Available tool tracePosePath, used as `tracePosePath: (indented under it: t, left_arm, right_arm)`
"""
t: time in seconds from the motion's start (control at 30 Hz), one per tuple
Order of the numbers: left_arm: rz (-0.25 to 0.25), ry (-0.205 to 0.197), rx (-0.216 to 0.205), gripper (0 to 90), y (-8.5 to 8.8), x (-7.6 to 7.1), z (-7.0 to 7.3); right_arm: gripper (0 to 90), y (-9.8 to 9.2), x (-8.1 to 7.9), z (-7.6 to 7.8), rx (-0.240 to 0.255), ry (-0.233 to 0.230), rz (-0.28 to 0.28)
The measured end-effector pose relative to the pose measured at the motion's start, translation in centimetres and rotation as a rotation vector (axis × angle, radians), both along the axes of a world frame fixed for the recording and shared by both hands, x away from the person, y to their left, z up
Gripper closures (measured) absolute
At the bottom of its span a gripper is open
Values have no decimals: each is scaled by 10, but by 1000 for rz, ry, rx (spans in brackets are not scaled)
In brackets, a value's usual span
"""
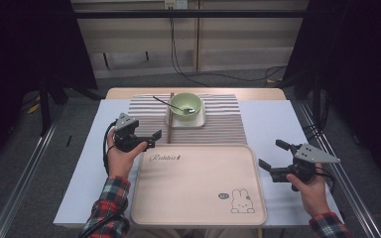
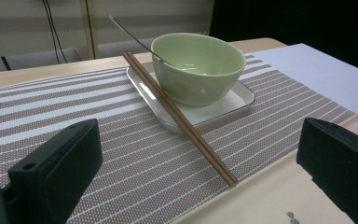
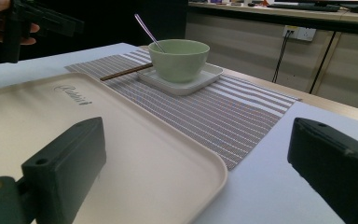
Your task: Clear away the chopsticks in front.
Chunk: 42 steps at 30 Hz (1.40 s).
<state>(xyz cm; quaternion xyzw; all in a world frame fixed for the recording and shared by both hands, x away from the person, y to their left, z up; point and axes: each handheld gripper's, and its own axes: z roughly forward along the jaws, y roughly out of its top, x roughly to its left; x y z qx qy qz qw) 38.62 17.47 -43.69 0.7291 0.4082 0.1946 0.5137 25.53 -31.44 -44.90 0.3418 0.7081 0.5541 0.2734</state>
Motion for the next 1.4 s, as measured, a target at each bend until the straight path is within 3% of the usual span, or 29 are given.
tracePosePath:
  t: [0.6,0.87,1.13,1.3,1.4]
  left_arm:
    - [133,77,10,9,-13,28,-9]
    - [157,95,42,77,-25,40,-16]
    - [176,115,76,211,-35,49,-21]
    - [208,173,96,273,-38,53,-26]
    - [223,174,99,304,-41,55,-28]
  right_arm:
    - [39,1,2,0,14,-3,-5]
    - [40,1,3,1,20,-4,-8]
    - [40,1,2,2,18,-2,-12]
    - [40,1,2,1,10,2,-7]
    - [41,2,2,1,19,3,-10]
